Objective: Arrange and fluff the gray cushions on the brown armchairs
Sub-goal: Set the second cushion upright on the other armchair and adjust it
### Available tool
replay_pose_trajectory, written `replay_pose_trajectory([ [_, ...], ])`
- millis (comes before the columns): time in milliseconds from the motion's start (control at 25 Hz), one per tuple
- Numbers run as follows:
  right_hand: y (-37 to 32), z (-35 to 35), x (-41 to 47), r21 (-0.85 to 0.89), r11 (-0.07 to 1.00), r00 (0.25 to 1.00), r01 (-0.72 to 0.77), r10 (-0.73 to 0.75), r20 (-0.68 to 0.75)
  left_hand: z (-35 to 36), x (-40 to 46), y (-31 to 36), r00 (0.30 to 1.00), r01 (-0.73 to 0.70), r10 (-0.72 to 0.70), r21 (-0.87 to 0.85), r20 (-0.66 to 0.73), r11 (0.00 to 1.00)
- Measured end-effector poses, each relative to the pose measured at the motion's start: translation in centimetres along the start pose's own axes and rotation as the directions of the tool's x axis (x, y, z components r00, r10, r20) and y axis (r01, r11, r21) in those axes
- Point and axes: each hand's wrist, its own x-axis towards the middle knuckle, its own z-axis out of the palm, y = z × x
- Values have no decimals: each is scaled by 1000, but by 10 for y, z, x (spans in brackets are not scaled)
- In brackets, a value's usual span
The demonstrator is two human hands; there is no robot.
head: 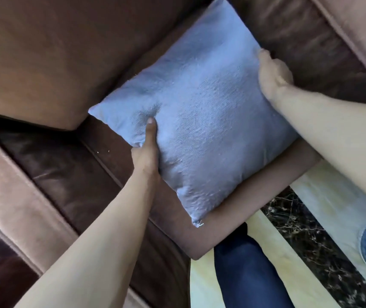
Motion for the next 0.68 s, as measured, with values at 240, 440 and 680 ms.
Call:
replay_pose_trajectory([
  [240,0,-14,-52,167,982,996,-90,92,-5,-46,-39,32,984,-64,65,-14,165,998],
  [440,-44,-33,-96,454,880,989,-136,150,6,-98,-63,69,934,-244,249,-51,255,968],
  [680,-142,-30,-108,692,721,996,42,-84,27,-139,-59,111,907,-335,353,-113,231,935],
])
